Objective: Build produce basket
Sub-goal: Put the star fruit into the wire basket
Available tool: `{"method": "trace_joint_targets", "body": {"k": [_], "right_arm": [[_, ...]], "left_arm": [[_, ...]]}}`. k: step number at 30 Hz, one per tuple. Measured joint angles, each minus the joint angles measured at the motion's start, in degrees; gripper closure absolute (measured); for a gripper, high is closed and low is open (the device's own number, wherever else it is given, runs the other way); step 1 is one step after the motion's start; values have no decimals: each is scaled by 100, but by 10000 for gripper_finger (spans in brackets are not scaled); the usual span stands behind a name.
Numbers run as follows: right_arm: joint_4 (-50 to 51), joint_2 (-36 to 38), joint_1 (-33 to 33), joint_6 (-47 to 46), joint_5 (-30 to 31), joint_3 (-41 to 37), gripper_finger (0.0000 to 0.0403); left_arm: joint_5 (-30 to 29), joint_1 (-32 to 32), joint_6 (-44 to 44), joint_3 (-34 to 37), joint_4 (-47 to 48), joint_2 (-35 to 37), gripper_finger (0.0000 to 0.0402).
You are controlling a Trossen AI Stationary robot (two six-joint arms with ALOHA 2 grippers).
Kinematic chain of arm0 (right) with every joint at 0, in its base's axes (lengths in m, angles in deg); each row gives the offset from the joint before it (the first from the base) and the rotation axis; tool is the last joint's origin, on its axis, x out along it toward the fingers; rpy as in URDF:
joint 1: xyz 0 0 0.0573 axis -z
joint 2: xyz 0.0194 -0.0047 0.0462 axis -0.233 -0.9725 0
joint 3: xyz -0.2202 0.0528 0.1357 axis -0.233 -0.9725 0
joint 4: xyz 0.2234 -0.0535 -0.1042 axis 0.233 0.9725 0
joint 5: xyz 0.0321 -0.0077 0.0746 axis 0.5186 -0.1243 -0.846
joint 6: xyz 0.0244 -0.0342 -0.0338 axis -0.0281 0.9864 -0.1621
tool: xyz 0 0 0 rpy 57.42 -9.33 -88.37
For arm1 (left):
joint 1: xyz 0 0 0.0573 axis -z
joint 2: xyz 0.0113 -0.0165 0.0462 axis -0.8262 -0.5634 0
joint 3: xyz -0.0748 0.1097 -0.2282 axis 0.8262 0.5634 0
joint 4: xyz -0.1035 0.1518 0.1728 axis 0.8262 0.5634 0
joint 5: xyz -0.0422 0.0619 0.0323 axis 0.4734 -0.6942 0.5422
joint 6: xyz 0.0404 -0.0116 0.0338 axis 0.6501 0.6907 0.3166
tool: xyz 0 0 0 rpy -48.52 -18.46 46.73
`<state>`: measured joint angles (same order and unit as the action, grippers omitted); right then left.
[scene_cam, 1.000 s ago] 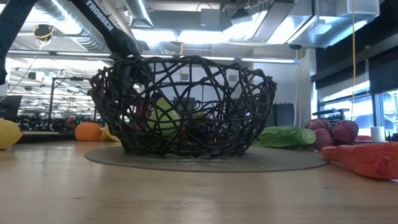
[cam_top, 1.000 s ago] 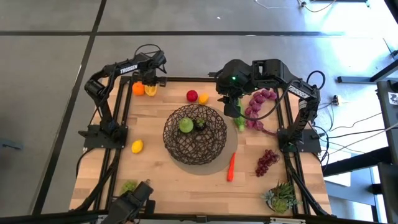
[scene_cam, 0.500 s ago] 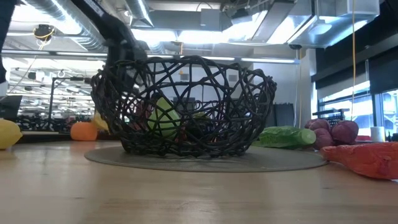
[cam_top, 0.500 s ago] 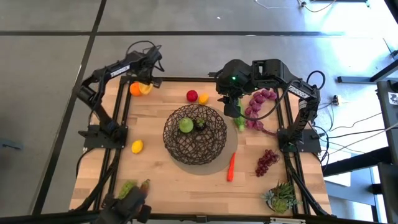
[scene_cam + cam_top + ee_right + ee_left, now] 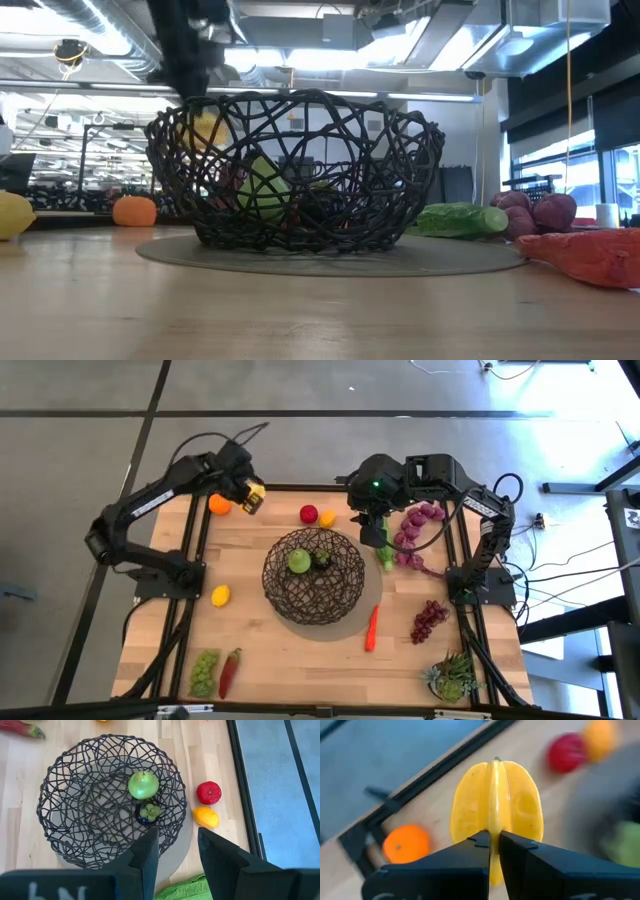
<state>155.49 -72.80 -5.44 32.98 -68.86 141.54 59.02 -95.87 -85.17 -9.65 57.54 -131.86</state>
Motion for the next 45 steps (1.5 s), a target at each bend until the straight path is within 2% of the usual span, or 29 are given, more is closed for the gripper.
{"method": "trace_joint_targets", "body": {"k": [5, 10, 18, 24, 33, 40, 45], "right_arm": [[-4, 0, 103, 1, 0, 0, 270], [-2, 0, 205, 283, -90, 0, 270], [-3, 0, 313, 319, -909, 0, 270], [-4, 0, 312, 301, -1585, 0, 270], [-94, 0, 312, 381, -1669, 0, 270], [21, 0, 310, 742, -2282, 0, 270], [87, 0, 310, 762, -2304, 0, 270]], "left_arm": [[600, 1031, 87, 0, -217, 364, 395], [1226, 1932, 392, -7, -567, 380, 395], [1324, 3057, 498, -9, -1084, 81, 395], [1298, 3545, 628, -9, -1169, -309, 395], [1301, 4078, 640, -9, -1761, -1162, 395], [1211, 4094, 641, -9, -2156, -1935, 395], [993, 4098, 700, -9, -2358, -2393, 395]]}}
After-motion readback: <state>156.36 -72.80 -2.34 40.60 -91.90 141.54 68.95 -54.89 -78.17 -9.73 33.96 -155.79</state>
